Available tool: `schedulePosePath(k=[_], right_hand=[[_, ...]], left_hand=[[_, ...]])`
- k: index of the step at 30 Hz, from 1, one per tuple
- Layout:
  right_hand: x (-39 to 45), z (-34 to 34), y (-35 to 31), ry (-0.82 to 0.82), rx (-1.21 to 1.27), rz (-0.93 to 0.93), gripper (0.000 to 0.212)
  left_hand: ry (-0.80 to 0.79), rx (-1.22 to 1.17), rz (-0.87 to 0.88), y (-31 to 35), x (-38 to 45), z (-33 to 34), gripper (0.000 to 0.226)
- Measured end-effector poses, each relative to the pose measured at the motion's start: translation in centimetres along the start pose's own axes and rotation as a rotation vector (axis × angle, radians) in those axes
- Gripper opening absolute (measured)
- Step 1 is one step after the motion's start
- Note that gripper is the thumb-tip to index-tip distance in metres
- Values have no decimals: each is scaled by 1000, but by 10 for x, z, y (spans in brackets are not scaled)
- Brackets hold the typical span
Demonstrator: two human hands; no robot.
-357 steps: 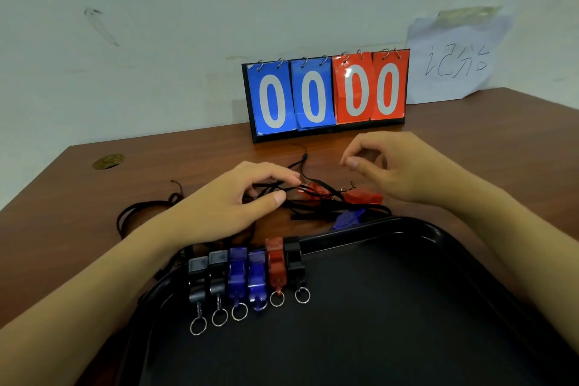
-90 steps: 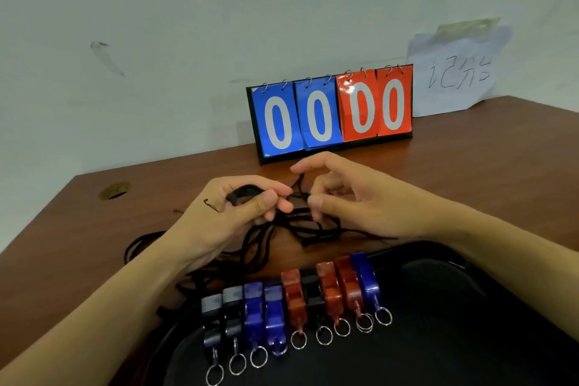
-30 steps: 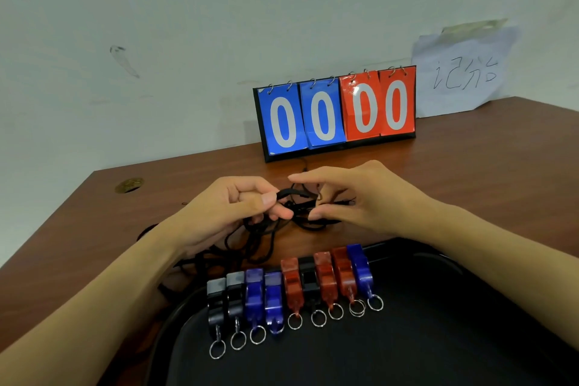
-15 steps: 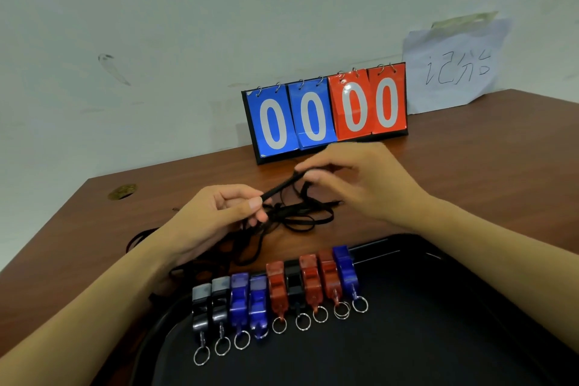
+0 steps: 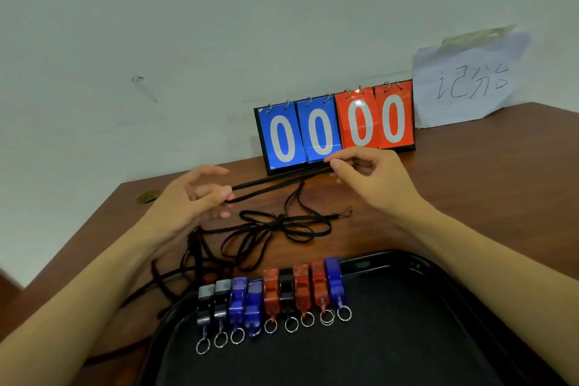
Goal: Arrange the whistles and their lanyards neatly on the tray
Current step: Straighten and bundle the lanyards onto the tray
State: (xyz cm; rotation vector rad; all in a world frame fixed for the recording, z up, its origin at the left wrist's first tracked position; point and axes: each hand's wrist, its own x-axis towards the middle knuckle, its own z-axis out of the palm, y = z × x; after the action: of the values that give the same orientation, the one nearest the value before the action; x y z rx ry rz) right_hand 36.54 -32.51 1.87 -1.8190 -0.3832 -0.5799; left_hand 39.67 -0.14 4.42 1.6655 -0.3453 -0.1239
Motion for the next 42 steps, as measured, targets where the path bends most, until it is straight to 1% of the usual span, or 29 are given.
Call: schedulePosePath(k=[1,3,4,5,8,10,12,16,21,24,26,29,31,33,36,38,40,42], right_hand=[[0,1,-1,-10,17,9,13],[-1,0,-6,-67,2,32,13],[-1,-1,-10,-125,-23,43,13],[-2,-1,-16,-198,-59,46,13],[-6,-2,-37,-402,-183,13,13],[-10,-3,-54,-482,-252,-37,14],[-14,-4,-71,-515,-322,-83,14],[-40,-11,-94,-573,-409,-118,16],[-91,-26,-101,-616,-559,-89,21],[-118,-31,-97,-619,-581,-49,20],[-131,-30,-94,-630,-607,-23,21],[-141,-28,-91,-614,-634,-33,24],[-145,-28,-92,-609,-666,-50,25],[-147,-29,-95,-632,-725,-67,28],[-150,-36,-109,-655,-833,-96,31],[-153,-43,-118,-638,-858,-116,29],[-157,-48,-127,-625,-854,-138,29],[-159,-47,-135,-624,-833,-159,29]], left_hand=[[1,9,3,4,-5,-2,87],[25,79,18,10,-20,-6,63],[59,129,27,13,-28,-8,52],[94,166,37,16,-38,-10,45],[163,174,44,19,-74,-16,48],[183,222,42,18,-98,-17,33],[175,302,46,17,-121,-16,21],[139,500,73,18,-161,-13,18],[74,668,70,9,-194,5,18],[69,839,54,-2,-203,17,11],[77,929,61,-8,-208,25,13],[88,987,131,-12,-212,31,20],[68,1074,150,-9,-214,33,21],[61,1109,163,-4,-218,34,20],[104,1100,183,10,-228,22,13],[164,1091,175,20,-236,4,11],[225,1106,129,26,-243,-19,13],[244,1138,50,26,-245,-41,20]])
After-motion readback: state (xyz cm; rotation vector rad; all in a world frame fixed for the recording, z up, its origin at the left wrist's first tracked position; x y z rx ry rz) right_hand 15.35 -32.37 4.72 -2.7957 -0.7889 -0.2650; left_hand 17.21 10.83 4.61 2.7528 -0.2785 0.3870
